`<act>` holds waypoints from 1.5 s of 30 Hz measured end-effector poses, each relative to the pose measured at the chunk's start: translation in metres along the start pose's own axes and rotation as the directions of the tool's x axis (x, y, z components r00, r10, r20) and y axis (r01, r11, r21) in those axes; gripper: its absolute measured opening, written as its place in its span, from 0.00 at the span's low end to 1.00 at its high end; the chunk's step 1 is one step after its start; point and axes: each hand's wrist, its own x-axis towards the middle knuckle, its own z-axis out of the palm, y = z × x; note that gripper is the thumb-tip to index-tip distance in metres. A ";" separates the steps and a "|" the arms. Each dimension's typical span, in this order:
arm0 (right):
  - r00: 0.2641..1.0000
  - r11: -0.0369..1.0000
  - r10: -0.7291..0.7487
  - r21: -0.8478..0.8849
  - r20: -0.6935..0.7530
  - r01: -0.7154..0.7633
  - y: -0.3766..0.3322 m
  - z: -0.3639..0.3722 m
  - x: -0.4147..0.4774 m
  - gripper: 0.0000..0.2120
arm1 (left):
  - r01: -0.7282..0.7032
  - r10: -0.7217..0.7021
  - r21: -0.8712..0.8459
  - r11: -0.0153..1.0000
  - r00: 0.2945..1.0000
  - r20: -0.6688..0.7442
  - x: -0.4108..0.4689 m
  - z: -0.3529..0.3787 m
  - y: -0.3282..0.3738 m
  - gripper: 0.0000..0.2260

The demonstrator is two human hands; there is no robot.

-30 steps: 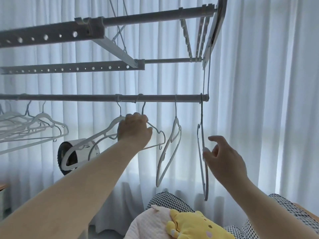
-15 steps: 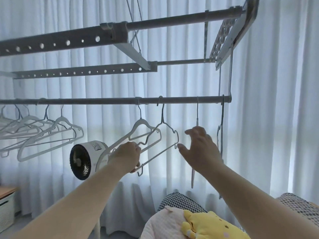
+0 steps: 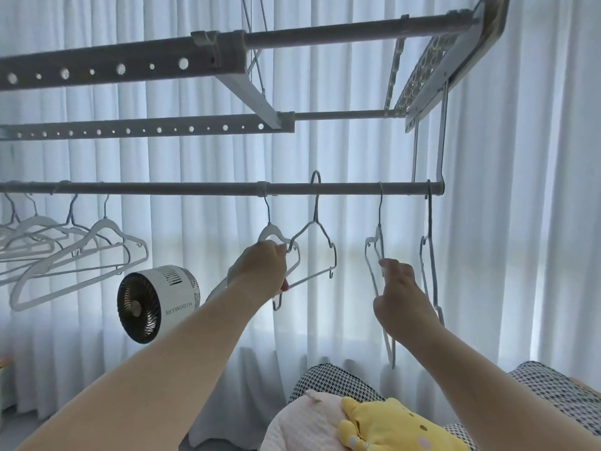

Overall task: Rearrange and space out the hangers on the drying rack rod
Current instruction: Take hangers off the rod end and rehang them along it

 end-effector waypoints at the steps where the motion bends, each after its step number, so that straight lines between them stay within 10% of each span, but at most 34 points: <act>1: 1.000 1.000 0.004 -0.007 0.001 -0.004 0.002 -0.002 0.000 0.27 | 0.001 -0.001 0.010 1.000 1.000 -0.010 0.005 0.002 0.003 0.15; 9: 0.999 0.999 -0.027 -0.041 0.040 0.029 0.017 -0.018 -0.004 0.23 | 0.112 -0.108 -0.043 0.993 0.990 0.086 0.015 0.012 0.015 0.18; 16: 0.902 0.929 -0.369 -0.053 -0.222 0.367 -0.001 -0.016 -0.011 0.19 | 0.095 -0.096 0.017 0.995 0.990 0.101 -0.063 -0.006 -0.046 0.15; 20: 0.879 0.884 -0.466 -0.090 -0.097 0.459 -0.021 -0.008 -0.016 0.21 | 0.091 -0.091 0.006 0.996 0.992 0.092 -0.106 -0.040 -0.073 0.17; 26: 0.865 0.903 -0.427 0.075 0.262 0.423 -0.047 -0.003 -0.031 0.22 | 0.087 -0.076 -0.141 0.986 0.994 0.078 -0.154 -0.094 -0.094 0.14; 32: 0.830 0.875 -0.443 0.363 0.338 0.319 -0.090 -0.006 -0.059 0.04 | 0.109 -0.097 -0.172 0.979 0.992 0.077 -0.198 -0.157 -0.127 0.14; 39: 0.796 0.808 -0.461 0.557 0.393 0.193 -0.143 0.002 -0.122 0.13 | 0.223 -0.244 -0.114 0.968 0.943 -0.228 -0.233 -0.217 -0.172 0.02; 45: 0.839 0.685 -0.423 0.727 0.341 0.050 -0.205 0.019 -0.173 0.11 | 0.208 -0.194 0.010 0.978 0.929 -0.317 -0.266 -0.230 -0.183 0.15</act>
